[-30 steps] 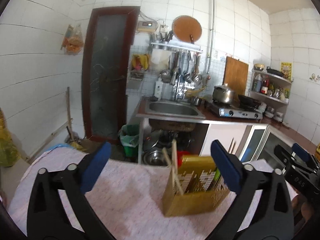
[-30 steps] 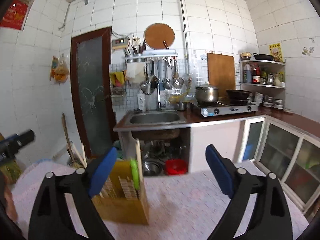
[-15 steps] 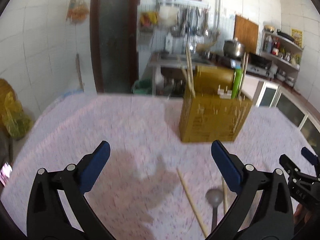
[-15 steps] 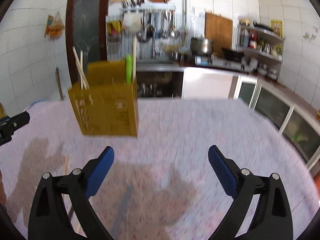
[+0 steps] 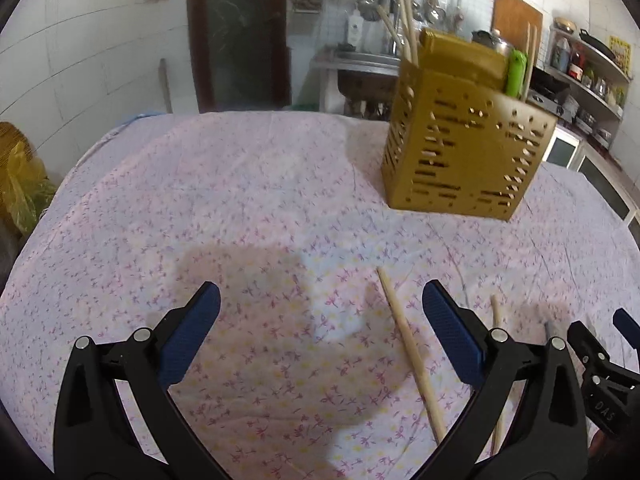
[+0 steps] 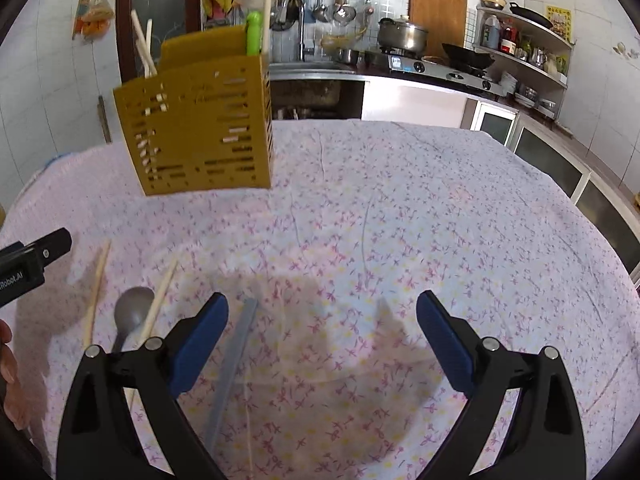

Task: Organize utensils
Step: 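Close the left tool on a chopstick while the right tool closes on the grey spatula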

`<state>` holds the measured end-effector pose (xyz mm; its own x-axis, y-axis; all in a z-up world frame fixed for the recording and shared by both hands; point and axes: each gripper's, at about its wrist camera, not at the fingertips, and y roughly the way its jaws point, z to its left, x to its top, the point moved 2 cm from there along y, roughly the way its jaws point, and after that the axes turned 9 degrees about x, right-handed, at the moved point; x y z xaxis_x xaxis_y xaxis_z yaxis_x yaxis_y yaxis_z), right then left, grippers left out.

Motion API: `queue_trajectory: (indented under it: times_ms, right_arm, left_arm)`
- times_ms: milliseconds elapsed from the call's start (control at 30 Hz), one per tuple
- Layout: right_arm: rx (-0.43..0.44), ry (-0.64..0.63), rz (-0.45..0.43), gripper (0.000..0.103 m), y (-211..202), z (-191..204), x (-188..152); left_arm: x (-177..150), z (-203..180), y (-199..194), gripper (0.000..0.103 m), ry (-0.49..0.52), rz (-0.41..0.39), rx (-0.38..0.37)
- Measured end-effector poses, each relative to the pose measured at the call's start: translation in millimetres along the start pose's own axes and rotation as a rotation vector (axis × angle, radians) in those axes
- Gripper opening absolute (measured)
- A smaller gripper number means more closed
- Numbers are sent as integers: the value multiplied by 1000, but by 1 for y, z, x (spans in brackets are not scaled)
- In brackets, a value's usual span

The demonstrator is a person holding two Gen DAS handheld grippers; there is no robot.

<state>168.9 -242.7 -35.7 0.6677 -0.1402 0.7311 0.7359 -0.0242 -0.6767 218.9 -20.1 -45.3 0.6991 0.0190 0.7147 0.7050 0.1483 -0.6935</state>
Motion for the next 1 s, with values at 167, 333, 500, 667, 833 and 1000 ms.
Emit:
queue_trajectory:
  times_ms: [167,333,500,667,833,1000]
  right_arm:
    - [-39,1,43,93,12,0,-1]
    - [-26,0,71,93,18,2,0]
    - [-21,-19,82,92,21,9,-2]
    - [-9,-9,96,92,24,8,-4]
    - [32,-5,123,70,29,11,-5]
    - [74,13,133,49,32,17,-4]
  left_arm:
    - [-5,-15,10,98,47,45,-5]
    - [-9,-25,23,97,72,108,-15]
    - [-12,-23,31,97,50,147,-23]
    - [-14,-22,32,90,58,152,-17]
    - [-13,-25,29,71,78,146,-24]
    - [-9,-29,25,42,87,158,-50]
